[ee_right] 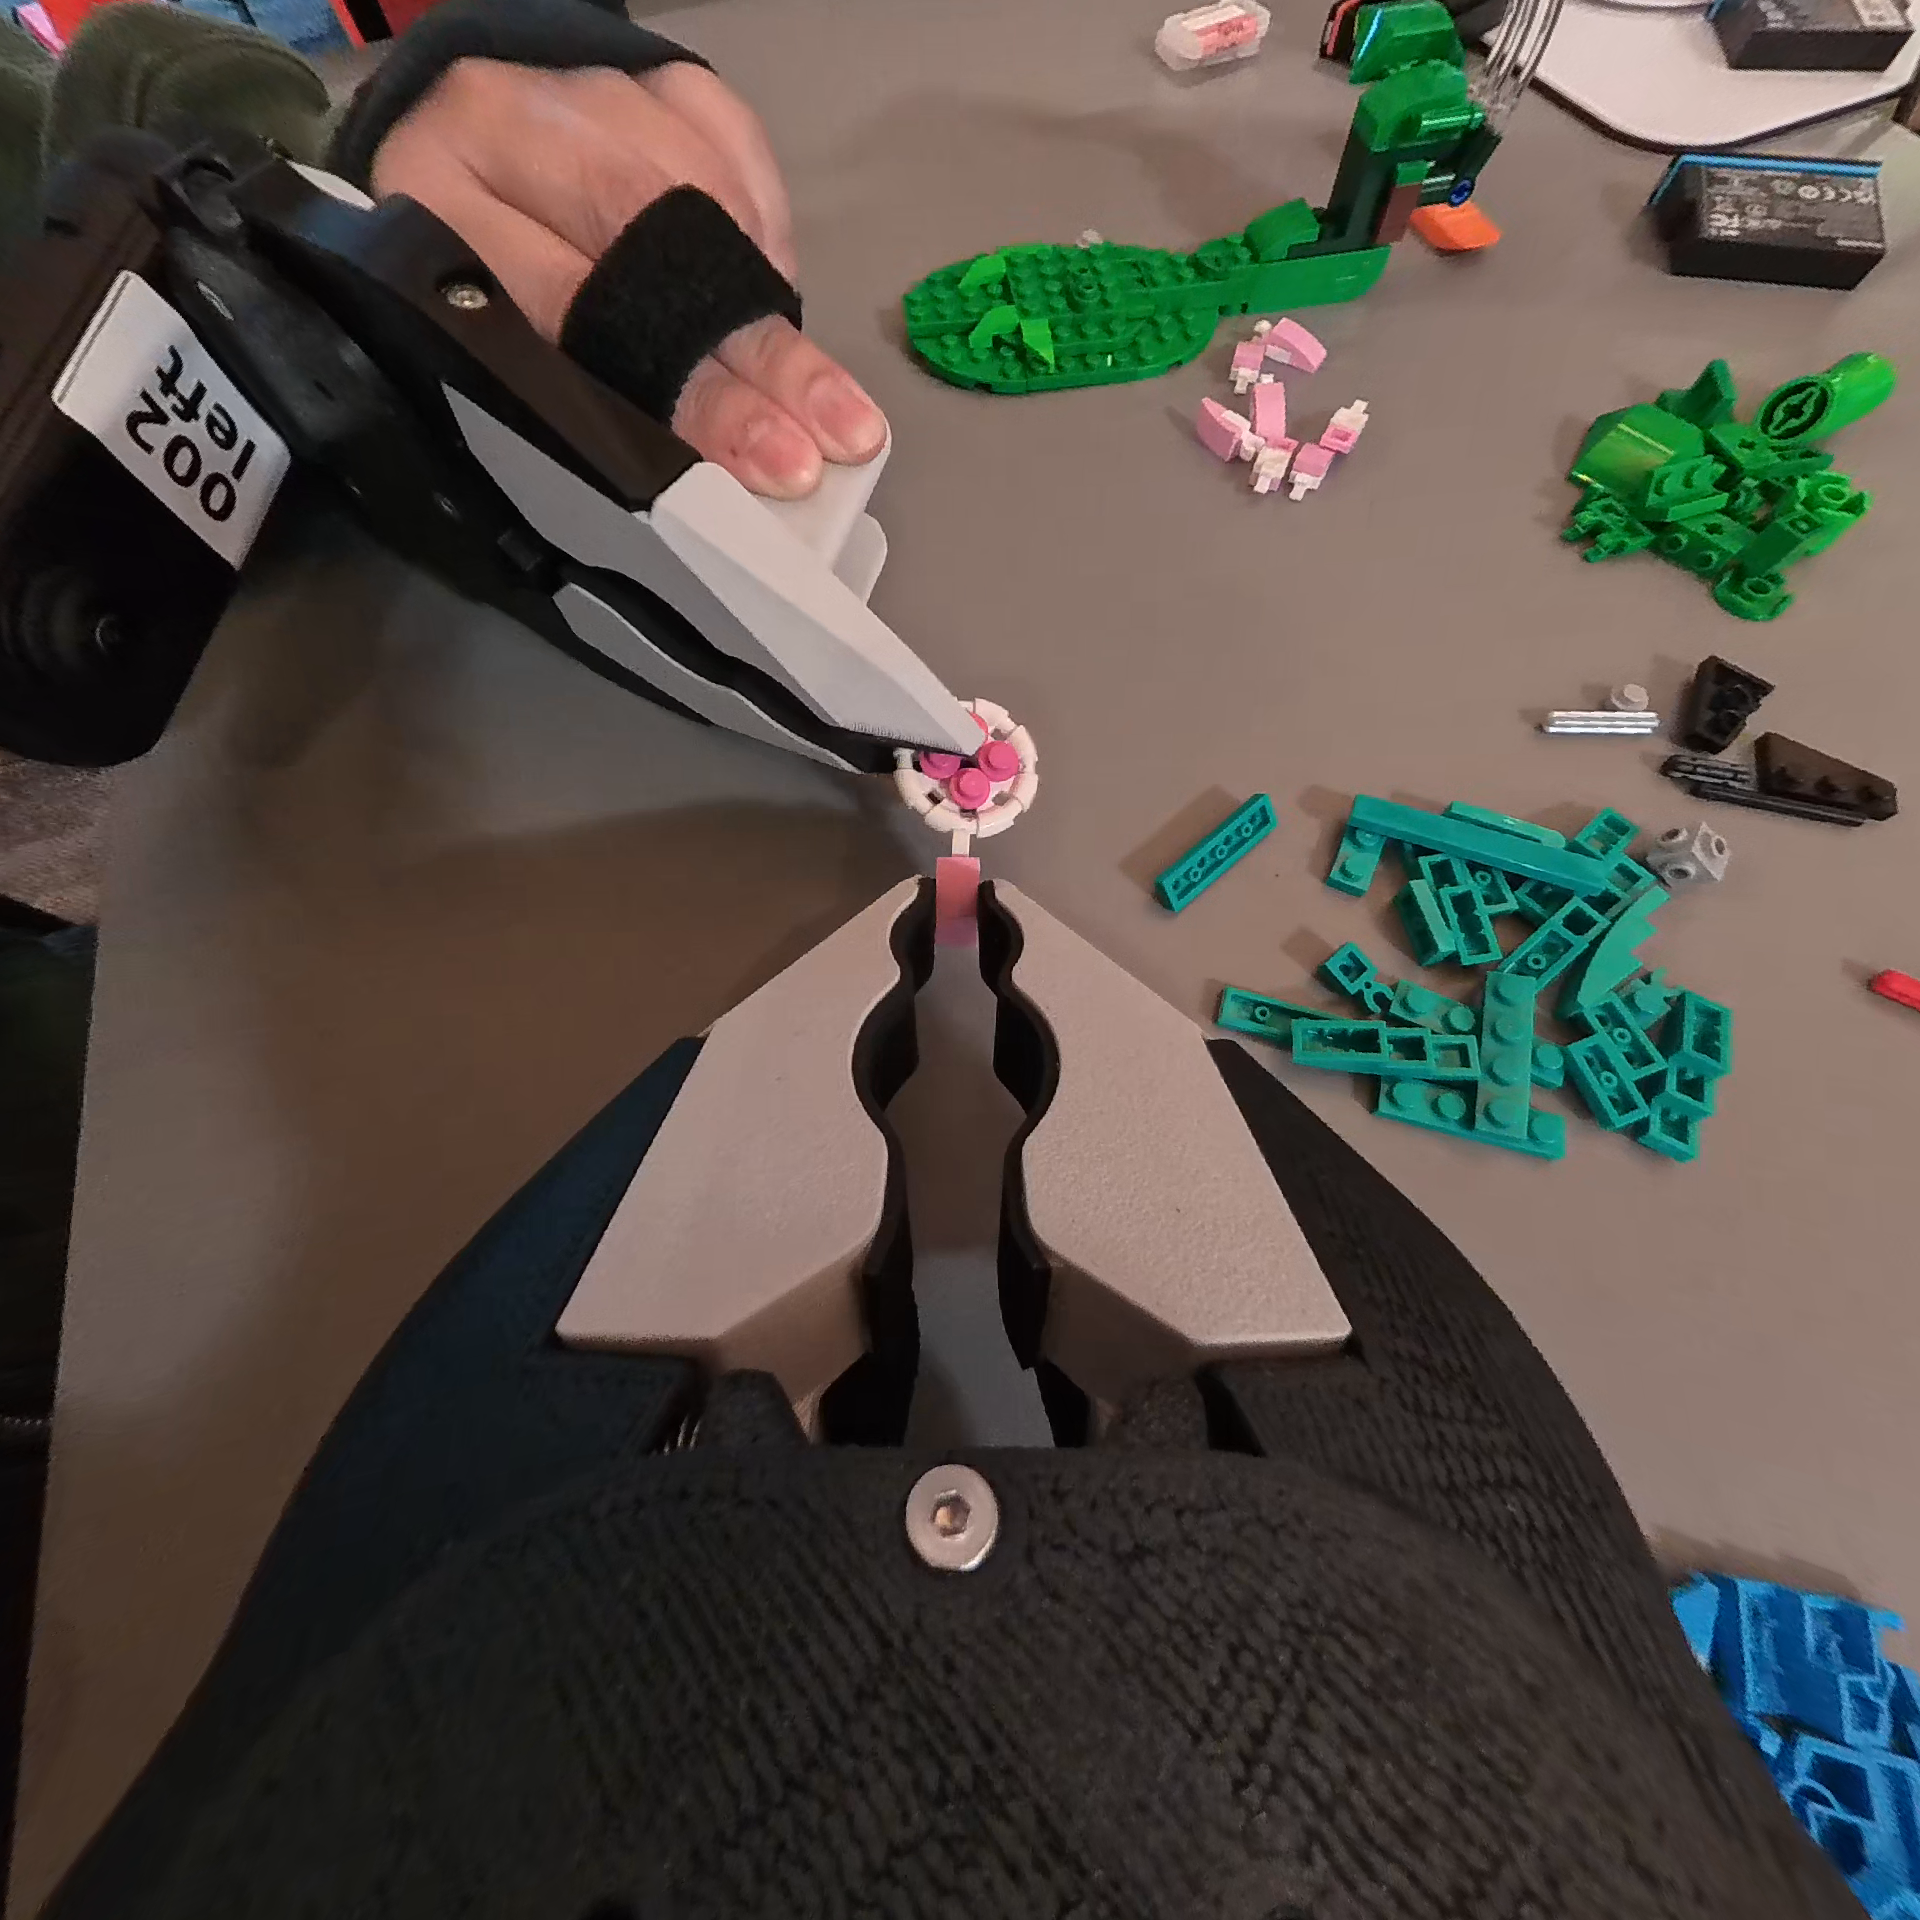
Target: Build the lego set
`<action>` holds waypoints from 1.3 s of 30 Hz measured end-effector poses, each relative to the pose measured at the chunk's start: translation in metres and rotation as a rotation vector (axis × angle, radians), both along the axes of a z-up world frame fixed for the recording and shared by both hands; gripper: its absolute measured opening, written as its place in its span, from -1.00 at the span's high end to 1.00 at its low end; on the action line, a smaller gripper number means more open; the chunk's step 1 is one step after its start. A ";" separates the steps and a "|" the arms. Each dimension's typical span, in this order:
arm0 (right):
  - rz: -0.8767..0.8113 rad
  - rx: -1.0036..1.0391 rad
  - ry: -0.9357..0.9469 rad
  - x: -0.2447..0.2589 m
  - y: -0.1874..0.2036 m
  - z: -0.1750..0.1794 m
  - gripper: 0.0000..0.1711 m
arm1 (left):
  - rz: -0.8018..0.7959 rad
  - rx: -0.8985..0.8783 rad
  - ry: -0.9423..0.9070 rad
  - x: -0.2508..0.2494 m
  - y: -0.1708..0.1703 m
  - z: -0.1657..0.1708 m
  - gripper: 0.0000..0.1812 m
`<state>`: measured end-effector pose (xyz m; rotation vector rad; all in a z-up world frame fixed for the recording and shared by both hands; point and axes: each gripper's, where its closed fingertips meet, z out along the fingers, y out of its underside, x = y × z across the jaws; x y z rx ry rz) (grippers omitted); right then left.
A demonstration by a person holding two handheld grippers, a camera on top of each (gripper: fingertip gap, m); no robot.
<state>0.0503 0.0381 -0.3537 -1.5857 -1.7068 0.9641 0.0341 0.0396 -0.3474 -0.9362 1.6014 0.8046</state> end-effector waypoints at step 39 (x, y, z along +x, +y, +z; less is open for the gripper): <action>0.077 -0.252 0.194 0.003 -0.004 0.032 0.93 | -0.055 -0.097 -0.249 0.009 -0.008 0.019 0.92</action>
